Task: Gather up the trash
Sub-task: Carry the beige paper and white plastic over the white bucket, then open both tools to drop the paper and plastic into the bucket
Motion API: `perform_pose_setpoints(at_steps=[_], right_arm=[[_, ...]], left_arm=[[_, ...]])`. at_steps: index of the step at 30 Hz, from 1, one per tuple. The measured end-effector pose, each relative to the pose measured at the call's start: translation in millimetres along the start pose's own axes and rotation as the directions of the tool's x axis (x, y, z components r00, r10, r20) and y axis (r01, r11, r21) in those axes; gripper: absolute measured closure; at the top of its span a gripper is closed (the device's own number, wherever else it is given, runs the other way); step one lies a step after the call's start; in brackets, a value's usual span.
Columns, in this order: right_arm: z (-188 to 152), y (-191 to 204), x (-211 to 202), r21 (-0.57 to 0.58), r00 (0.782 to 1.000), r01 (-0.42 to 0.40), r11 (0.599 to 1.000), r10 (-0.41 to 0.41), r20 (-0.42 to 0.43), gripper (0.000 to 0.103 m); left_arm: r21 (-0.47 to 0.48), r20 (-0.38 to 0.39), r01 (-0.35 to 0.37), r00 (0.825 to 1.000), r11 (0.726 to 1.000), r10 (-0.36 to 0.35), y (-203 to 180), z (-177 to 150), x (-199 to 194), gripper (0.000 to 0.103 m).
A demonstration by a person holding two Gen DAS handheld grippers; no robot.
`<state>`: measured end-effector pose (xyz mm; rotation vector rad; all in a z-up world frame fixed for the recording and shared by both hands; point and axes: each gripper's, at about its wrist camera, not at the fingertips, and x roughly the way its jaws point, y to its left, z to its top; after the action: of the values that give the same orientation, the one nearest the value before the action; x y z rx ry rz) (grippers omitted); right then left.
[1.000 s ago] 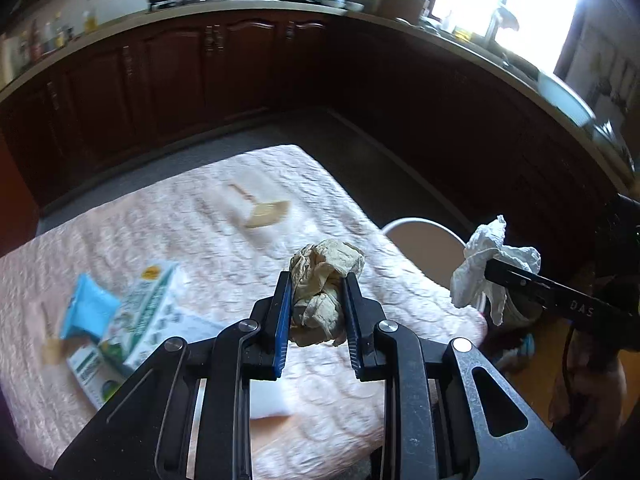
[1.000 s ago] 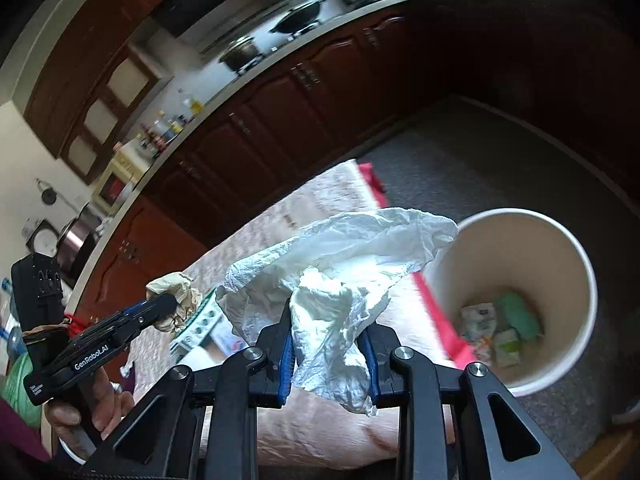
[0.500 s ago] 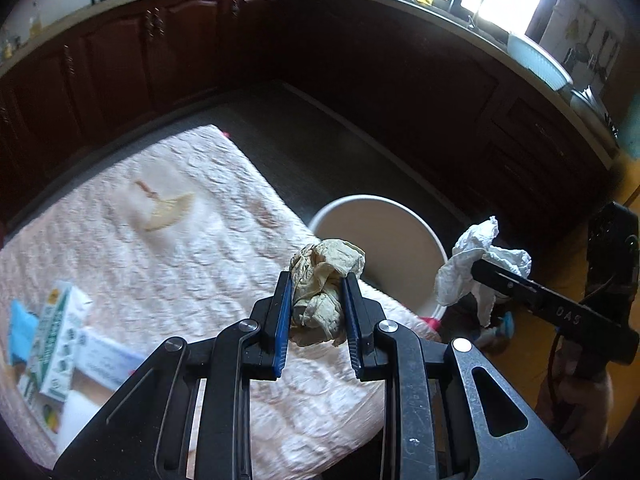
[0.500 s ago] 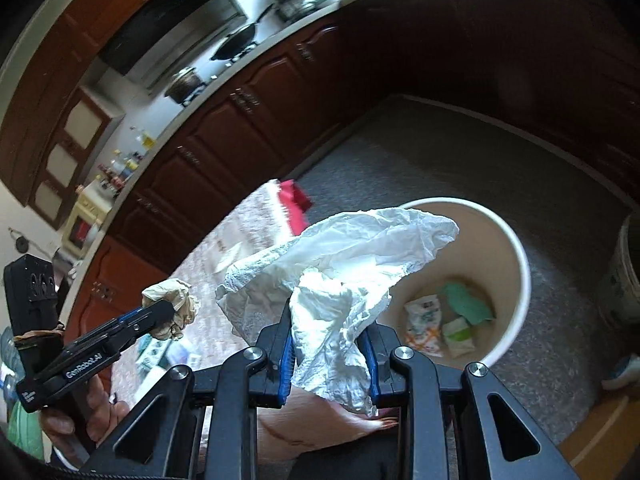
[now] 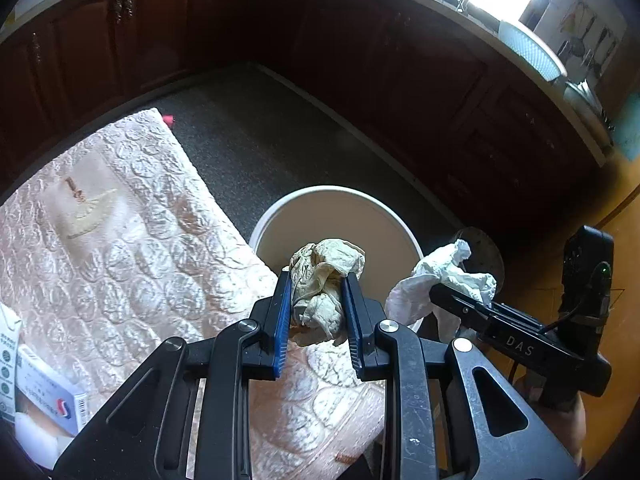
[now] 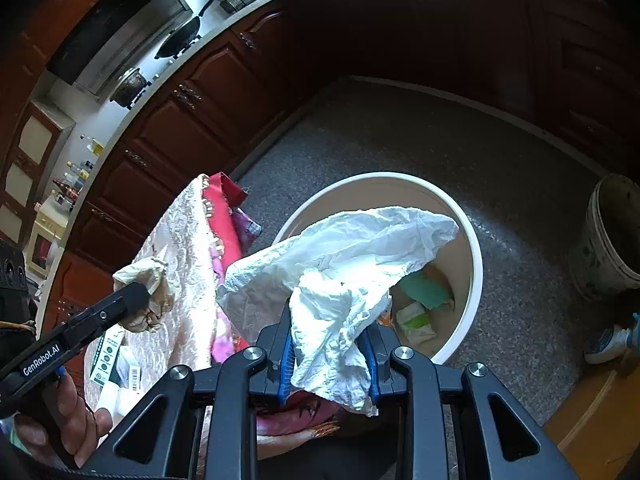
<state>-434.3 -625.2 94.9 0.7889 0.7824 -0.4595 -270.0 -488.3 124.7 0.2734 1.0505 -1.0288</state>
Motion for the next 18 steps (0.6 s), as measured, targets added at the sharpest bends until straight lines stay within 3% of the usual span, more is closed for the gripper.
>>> perform_pose_setpoints(at_steps=[12, 18], right_arm=[[3, -6, 7, -0.013, 0.998, 0.067, 0.998, -0.067, 0.001, 0.077], [6, -9, 17, -0.016, 0.994, 0.103, 0.995, -0.104, -0.021, 0.058]], left_arm=[[0.008, -0.014, -0.008, 1.000, 1.000, 0.008, -10, 5, 18, 0.081], [0.010, -0.014, 0.017, 1.000, 1.000, -0.016, -12, 11, 26, 0.079]])
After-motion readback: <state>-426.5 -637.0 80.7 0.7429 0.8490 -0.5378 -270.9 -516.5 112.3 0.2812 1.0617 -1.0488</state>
